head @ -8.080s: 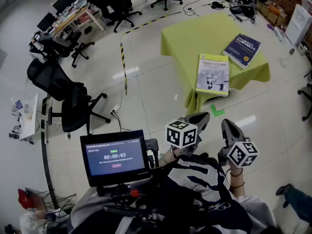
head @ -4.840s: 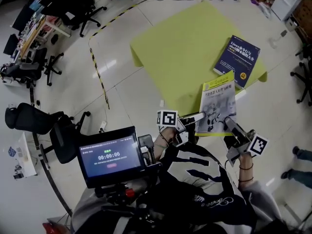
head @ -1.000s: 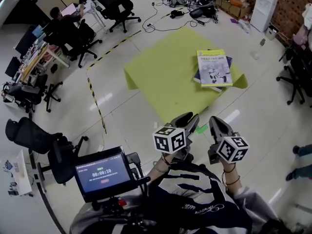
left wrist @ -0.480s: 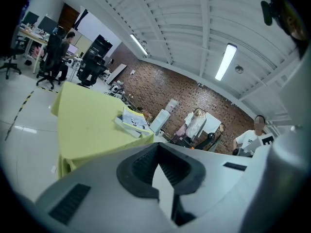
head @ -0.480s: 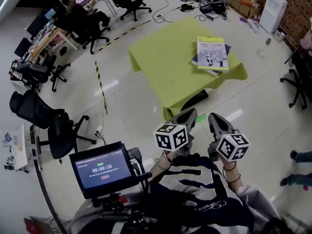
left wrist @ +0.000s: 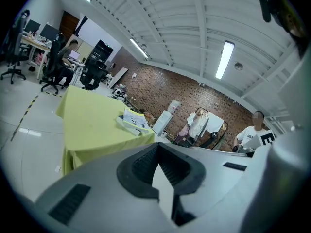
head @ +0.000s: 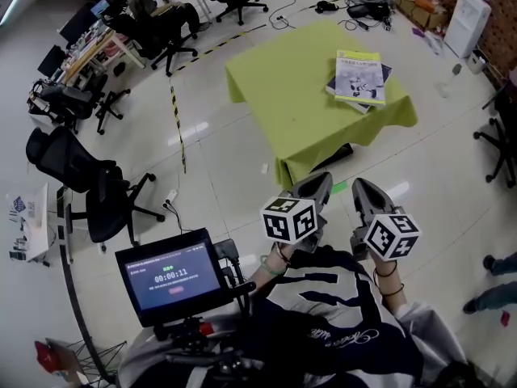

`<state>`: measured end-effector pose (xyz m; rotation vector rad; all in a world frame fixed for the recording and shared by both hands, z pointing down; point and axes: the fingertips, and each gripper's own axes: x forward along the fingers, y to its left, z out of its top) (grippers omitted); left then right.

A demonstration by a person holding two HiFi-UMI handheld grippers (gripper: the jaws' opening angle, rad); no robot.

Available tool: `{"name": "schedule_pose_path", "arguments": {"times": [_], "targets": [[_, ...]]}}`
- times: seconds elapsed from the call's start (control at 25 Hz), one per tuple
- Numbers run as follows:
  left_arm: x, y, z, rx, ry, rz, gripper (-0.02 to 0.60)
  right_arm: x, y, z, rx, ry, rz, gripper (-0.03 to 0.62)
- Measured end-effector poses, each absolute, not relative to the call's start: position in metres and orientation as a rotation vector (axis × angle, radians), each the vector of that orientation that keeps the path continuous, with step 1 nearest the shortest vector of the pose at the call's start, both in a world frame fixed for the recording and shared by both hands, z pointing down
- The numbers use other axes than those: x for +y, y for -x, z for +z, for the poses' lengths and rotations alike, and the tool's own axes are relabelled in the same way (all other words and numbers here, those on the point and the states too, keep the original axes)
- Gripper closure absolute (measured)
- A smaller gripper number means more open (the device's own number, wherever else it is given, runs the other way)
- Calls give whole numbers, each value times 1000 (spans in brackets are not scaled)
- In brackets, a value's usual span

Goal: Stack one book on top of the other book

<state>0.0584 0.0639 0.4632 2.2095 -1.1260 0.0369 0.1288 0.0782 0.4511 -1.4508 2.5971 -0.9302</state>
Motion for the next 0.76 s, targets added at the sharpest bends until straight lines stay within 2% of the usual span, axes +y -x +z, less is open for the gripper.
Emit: {"name": "schedule_pose_path", "arguments": {"times": [0.76], "targets": [[73, -59, 457, -1112, -2241, 33, 577, 87, -133, 450, 2591, 1487, -902, 606]]}}
